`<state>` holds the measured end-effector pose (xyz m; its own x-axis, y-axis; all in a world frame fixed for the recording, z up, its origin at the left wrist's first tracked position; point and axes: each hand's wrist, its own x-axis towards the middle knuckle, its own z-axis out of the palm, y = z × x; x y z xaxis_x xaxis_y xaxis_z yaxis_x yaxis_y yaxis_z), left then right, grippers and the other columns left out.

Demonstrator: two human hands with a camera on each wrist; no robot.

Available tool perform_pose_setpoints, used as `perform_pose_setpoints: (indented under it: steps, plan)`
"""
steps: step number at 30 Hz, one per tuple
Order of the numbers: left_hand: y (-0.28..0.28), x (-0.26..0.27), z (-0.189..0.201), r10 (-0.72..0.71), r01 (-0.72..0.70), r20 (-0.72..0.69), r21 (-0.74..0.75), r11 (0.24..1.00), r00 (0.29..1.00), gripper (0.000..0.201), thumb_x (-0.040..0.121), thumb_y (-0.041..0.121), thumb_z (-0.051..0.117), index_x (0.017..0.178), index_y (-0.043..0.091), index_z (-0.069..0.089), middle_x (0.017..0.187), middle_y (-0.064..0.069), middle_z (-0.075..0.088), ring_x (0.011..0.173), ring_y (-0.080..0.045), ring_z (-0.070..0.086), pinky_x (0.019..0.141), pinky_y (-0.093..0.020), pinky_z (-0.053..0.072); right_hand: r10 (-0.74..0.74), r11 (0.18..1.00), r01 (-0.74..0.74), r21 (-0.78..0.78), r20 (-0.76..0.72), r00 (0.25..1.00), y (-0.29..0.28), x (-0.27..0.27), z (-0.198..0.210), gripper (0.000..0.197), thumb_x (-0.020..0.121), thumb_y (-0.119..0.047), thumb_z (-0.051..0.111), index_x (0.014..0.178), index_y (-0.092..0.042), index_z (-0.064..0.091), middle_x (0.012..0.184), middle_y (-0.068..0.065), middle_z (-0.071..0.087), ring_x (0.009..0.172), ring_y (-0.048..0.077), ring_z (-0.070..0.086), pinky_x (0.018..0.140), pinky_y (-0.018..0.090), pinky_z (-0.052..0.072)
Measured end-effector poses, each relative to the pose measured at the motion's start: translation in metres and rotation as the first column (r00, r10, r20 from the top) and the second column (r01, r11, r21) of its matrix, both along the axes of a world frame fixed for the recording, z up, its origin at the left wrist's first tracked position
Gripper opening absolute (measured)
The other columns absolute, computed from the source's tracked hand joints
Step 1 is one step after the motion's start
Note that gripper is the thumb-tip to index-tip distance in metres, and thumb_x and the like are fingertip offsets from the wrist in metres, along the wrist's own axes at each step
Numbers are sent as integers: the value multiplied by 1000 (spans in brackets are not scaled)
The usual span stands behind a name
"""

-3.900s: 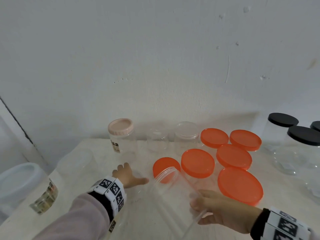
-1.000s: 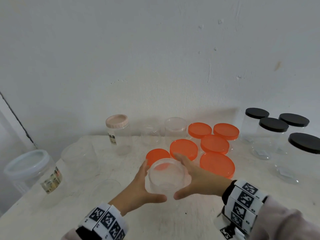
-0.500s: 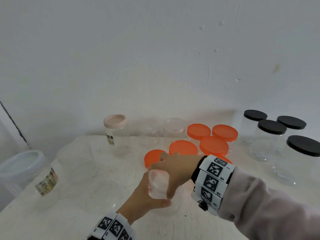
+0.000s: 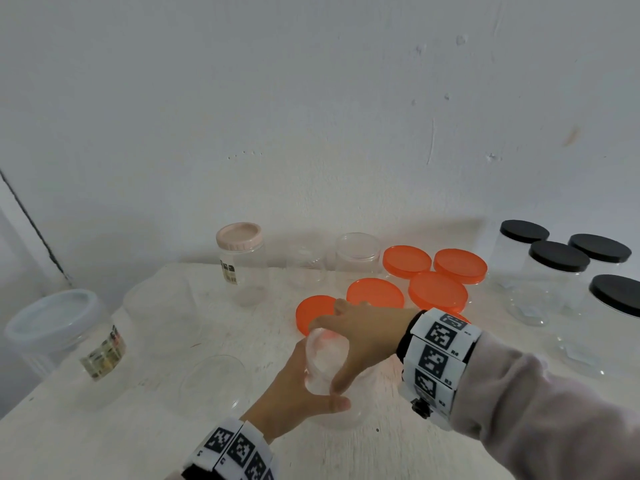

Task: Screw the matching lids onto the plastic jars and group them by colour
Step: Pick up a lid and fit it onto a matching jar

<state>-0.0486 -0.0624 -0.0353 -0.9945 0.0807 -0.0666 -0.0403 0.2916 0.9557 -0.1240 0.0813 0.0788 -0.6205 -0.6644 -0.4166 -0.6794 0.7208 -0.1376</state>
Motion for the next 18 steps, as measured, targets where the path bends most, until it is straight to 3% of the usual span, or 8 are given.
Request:
perform_pose_setpoints:
  steps: [3,6,8,10,13,18]
  plan:
    - [0,1,1,-9,9,5,29,1000,1000,104,53,45,89,137,44,28,133,21,48,123,-2,46,104,-32,44,-96,994,93,-50,-41,995,1,5,-9,96,60,-83,60,138,-40,25,123,-3,37,111,25,47,79,37,43]
    - [2,2,4,-19,19,5,13,1000,1000,101,57,39,88,138,42,28,134,19,47,125,-3,45,106,-34,42,-133,991,133,-11,-90,987,-1,10,-12,101,62,-89,50,142,-34,25,135,5,38,114,30,49,82,40,42]
    - [2,3,6,-11,11,-1,9,1000,1000,104,56,37,87,140,37,26,138,17,44,128,-5,42,109,-36,38,-129,991,129,30,-21,991,-1,9,-4,104,62,-83,59,146,-40,15,147,4,29,129,33,39,96,46,41]
    - [3,3,8,2,-2,-2,-9,1000,1000,107,54,38,86,141,35,24,139,17,40,130,-8,38,111,-35,35,-60,996,57,63,56,997,-1,8,7,107,66,-63,74,147,-48,6,152,-1,19,139,33,23,106,54,34]
    - [3,2,7,-6,5,-14,-46,999,1000,105,56,40,85,140,39,21,138,20,37,130,-7,37,112,-33,34,22,999,-24,29,92,996,-2,7,13,95,73,-41,78,146,-50,17,144,-5,26,133,29,27,105,51,35]
    - [-1,0,0,-28,28,18,-31,999,999,83,66,37,86,124,51,28,129,31,38,119,8,39,88,-9,37,6,1000,-6,27,9,1000,-2,5,7,89,69,-60,74,142,-50,24,128,-8,34,118,25,36,95,44,43]
